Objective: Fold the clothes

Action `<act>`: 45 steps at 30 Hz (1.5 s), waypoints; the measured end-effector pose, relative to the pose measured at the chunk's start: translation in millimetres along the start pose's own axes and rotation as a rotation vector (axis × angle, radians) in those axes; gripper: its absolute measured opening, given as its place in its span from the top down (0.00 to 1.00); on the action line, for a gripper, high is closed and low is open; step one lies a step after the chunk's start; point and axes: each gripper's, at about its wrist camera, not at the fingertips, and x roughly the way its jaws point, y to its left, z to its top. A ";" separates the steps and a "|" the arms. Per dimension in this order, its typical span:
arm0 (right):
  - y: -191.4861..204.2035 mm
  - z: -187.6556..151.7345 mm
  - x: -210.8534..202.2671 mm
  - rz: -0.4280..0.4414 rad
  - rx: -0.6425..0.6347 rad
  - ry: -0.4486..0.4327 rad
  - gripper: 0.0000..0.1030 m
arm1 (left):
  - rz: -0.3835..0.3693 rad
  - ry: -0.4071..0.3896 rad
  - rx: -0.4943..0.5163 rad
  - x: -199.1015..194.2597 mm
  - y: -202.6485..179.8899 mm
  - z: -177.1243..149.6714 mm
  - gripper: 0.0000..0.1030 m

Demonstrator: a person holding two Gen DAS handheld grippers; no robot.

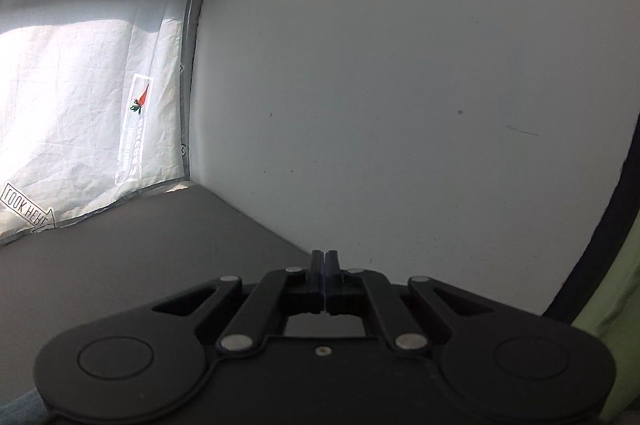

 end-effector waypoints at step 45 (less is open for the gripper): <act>141.6 -129.2 -17.3 0.410 -0.014 0.447 0.24 | -0.093 -0.234 0.544 6.9 -142.1 -8.7 0.26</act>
